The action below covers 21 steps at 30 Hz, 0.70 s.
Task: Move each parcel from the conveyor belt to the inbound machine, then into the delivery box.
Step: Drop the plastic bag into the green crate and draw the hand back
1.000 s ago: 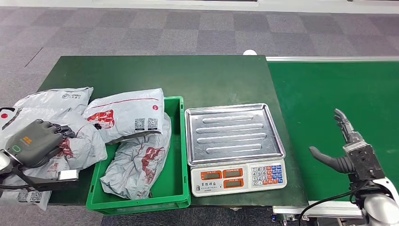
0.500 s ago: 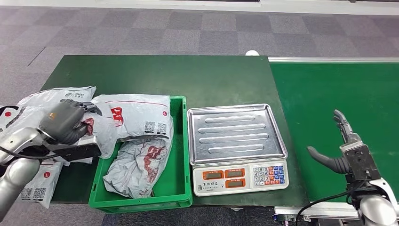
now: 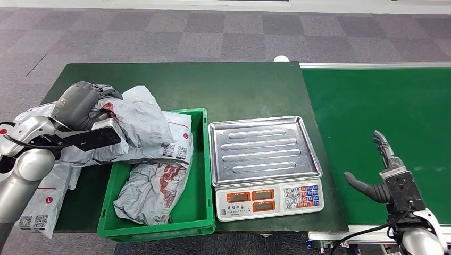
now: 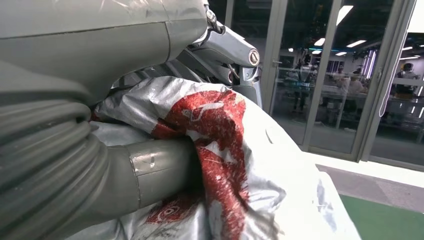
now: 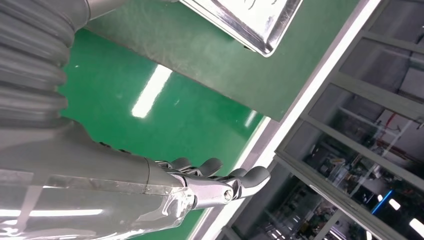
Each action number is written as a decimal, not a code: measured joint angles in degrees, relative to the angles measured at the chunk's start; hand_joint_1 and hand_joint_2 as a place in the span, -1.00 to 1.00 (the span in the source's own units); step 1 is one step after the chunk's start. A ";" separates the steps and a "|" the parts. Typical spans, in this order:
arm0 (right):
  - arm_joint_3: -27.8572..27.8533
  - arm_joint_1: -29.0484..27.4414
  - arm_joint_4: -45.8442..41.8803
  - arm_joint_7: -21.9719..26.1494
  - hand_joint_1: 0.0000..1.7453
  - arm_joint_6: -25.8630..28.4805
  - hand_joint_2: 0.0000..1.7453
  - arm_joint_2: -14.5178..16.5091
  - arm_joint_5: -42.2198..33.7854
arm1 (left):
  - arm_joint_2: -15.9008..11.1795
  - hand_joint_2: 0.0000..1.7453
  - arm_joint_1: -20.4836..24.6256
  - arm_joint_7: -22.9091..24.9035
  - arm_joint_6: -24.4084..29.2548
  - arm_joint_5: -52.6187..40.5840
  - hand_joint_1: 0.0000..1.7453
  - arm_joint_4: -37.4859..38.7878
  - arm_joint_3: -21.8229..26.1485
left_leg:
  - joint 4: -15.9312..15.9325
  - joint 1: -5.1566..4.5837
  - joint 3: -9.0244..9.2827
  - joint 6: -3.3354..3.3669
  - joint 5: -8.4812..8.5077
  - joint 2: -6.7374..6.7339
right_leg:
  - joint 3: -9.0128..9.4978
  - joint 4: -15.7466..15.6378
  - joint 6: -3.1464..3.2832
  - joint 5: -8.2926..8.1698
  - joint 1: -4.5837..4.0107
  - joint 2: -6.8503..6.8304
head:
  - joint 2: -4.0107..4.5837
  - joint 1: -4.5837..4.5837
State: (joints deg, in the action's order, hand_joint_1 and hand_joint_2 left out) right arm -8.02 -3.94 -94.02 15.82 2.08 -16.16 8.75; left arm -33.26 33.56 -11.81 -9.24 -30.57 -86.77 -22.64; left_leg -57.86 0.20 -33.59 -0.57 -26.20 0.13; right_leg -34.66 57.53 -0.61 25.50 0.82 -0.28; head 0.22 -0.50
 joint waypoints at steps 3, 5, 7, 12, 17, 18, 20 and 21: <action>0.00 -0.10 -0.01 0.02 -1.00 -0.02 1.00 0.01 -0.07 | 0.22 1.00 0.09 0.56 0.13 1.42 1.00 0.19 -0.02 | 0.01 0.00 -0.01 -0.01 -0.01 -0.01 | -0.01 0.00 0.00 0.00 -0.01 0.05 | 0.00 0.00; 0.00 -0.07 0.00 0.02 -1.00 -0.01 1.00 0.02 -0.02 | 0.36 1.00 -0.16 1.19 0.72 2.58 1.00 0.22 -0.01 | 0.01 0.01 -0.02 -0.01 -0.01 -0.02 | -0.01 0.01 0.00 0.00 -0.01 0.06 | 0.00 0.00; 0.00 0.06 0.02 0.02 -1.00 0.10 1.00 0.11 0.25 | 0.57 1.00 -0.65 1.83 1.65 3.51 1.00 0.22 0.04 | 0.01 0.01 -0.04 -0.01 -0.01 -0.01 | 0.00 0.01 0.00 0.00 0.00 0.06 | 0.00 0.00; 0.04 0.63 0.15 0.02 -1.00 0.77 1.00 0.49 0.85 | 0.72 1.00 -2.77 2.85 2.18 5.30 1.00 0.22 0.75 | 0.01 0.01 -0.06 -0.01 -0.01 -0.01 | 0.00 0.01 0.00 0.00 0.01 0.05 | 0.00 0.00; 0.34 0.92 0.23 0.02 -1.00 0.95 1.00 0.60 0.87 | 0.31 1.00 -6.05 3.65 0.57 5.02 -0.89 0.74 1.41 | 0.02 0.01 -0.07 -0.01 -0.02 -0.01 | 0.00 0.01 0.00 0.01 0.01 0.05 | 0.00 0.00; 0.45 1.12 0.31 0.02 -1.00 0.96 1.00 0.60 0.86 | -0.01 1.00 -6.66 4.02 -0.53 4.76 -1.00 0.95 1.35 | 0.02 0.01 -0.07 -0.01 -0.02 -0.02 | 0.00 0.01 0.00 0.01 0.01 0.06 | 0.00 0.00; 0.60 1.60 0.58 -0.11 -1.00 0.93 1.00 0.60 0.80 | -1.07 1.00 -8.14 4.57 -2.60 4.13 -1.00 1.38 1.12 | 0.03 0.01 -0.04 -0.01 -0.04 -0.10 | -0.01 0.01 0.01 0.01 0.01 0.12 | 0.00 0.01; 0.63 1.73 0.69 -0.22 -1.00 0.92 1.00 0.60 0.75 | -1.58 1.00 -8.99 4.61 -3.10 3.69 -1.00 1.57 1.03 | 0.03 0.01 -0.01 -0.01 -0.05 -0.14 | -0.01 0.01 0.01 0.01 0.01 0.15 | 0.00 0.01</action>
State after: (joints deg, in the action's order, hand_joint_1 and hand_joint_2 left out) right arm -7.39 -2.21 -93.33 15.60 3.00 -15.56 9.50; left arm -34.83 24.57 -7.20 -12.34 -26.88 -85.20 -21.62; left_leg -57.83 0.20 -33.60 -0.58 -26.25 -0.01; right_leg -34.67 57.54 -0.59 25.51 0.82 -0.12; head 0.22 -0.49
